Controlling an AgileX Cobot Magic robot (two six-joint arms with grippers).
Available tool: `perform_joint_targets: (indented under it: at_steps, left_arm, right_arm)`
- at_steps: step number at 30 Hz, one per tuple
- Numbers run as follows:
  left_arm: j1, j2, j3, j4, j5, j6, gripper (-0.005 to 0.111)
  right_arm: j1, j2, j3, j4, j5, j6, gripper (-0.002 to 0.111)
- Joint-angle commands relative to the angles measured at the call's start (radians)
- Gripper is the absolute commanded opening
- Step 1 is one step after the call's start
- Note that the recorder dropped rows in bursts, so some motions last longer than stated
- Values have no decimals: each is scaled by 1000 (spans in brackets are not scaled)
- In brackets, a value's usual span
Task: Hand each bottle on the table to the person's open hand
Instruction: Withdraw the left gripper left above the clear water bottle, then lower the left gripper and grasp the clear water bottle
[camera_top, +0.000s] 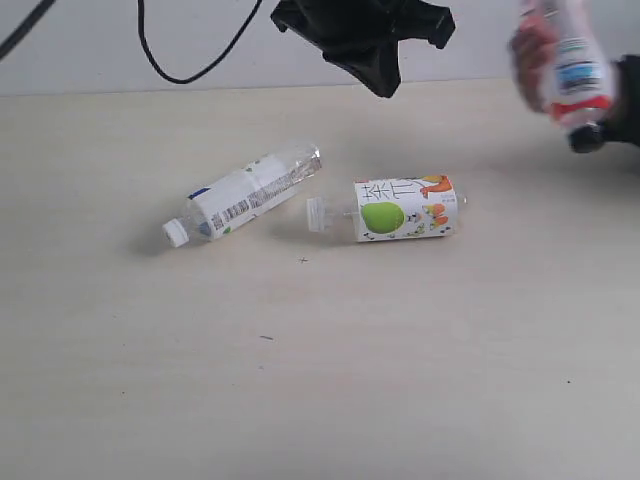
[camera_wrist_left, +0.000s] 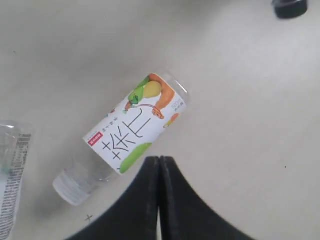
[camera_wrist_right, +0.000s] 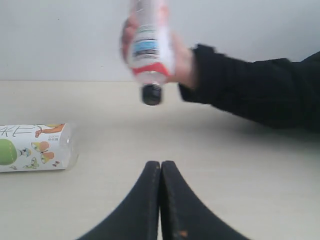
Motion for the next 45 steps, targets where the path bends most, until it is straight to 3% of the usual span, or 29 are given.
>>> perform_joint_targets:
  at_steps: [1, 9, 13, 18, 32, 45]
  left_arm:
    - [0, -74, 81, 42, 4, 84, 0]
    - [0, -205, 375, 69, 4, 197, 0]
    - [0, -258, 525, 103, -103, 213, 0]
    - [27, -287, 625, 171, -120, 203, 0]
    - [228, -283, 641, 207, -189, 173, 0]
    - [236, -283, 641, 207, -222, 447, 0]
  right_arm:
    - [-4, -6, 4, -5, -13, -5, 0]
    - [-4, -6, 4, -5, -13, -5, 0]
    - [-4, -6, 4, -5, -13, -5, 0]
    - [-4, -6, 4, -5, -13, -5, 0]
    - [-4, -6, 4, -5, -13, -5, 0]
    - [-4, -6, 4, -5, -13, -5, 0]
